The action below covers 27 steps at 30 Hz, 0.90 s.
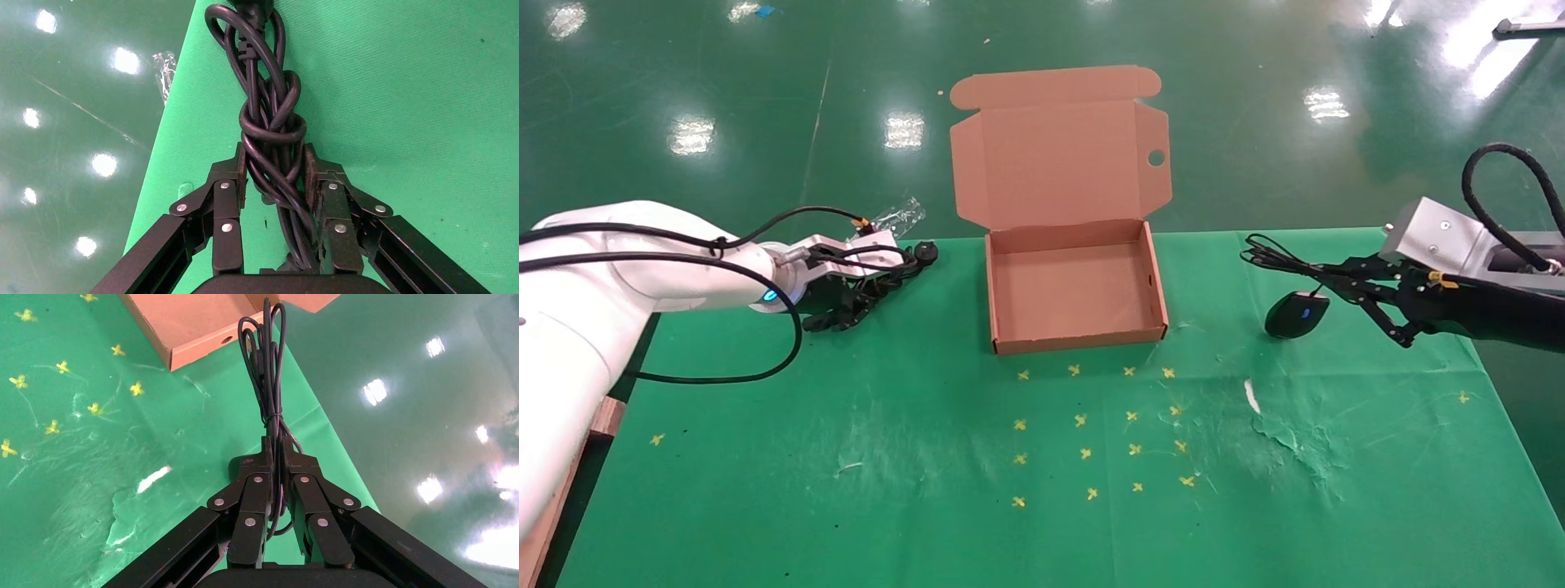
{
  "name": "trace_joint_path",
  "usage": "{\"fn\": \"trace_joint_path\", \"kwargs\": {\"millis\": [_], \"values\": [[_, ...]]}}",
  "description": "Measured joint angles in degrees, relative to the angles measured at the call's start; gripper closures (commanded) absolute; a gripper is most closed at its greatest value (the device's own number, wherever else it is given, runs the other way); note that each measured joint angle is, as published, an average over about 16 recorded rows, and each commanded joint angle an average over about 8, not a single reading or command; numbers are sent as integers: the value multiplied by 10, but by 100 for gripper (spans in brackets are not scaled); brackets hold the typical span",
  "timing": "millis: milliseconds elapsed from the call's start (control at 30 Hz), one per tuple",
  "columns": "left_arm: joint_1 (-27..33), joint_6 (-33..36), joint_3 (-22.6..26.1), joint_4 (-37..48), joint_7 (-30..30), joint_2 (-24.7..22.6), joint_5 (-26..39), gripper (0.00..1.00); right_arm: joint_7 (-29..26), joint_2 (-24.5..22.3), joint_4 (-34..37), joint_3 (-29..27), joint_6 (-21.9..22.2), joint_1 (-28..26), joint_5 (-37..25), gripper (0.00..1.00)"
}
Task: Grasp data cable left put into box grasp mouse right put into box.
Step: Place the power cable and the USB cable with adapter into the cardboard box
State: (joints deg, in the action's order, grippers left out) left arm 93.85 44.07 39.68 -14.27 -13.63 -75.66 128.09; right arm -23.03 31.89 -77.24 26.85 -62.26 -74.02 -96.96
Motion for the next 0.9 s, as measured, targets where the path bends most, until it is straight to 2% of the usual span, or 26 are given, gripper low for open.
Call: {"fn": "trace_joint_path", "kwargs": {"millis": [267, 433, 567, 733, 900], "values": [[12, 72, -30, -82, 57, 44, -68, 100, 0, 2, -1, -1, -7, -18, -5, 100], [0, 138, -53, -201, 70, 80, -123, 100, -1, 5, -1, -1, -12, -34, -10, 100], [-32, 171, -62, -318, 52, 95, -150, 100, -1, 8, -2, 0, -19, -49, -15, 100], [-90, 161, -61, -439, 11, 86, -143, 100, 0, 10, -3, 0, -30, -69, -18, 100], [-142, 108, -47, -500, -27, 53, -92, 100, 1, 9, -4, -1, -45, -91, -18, 100]]}}
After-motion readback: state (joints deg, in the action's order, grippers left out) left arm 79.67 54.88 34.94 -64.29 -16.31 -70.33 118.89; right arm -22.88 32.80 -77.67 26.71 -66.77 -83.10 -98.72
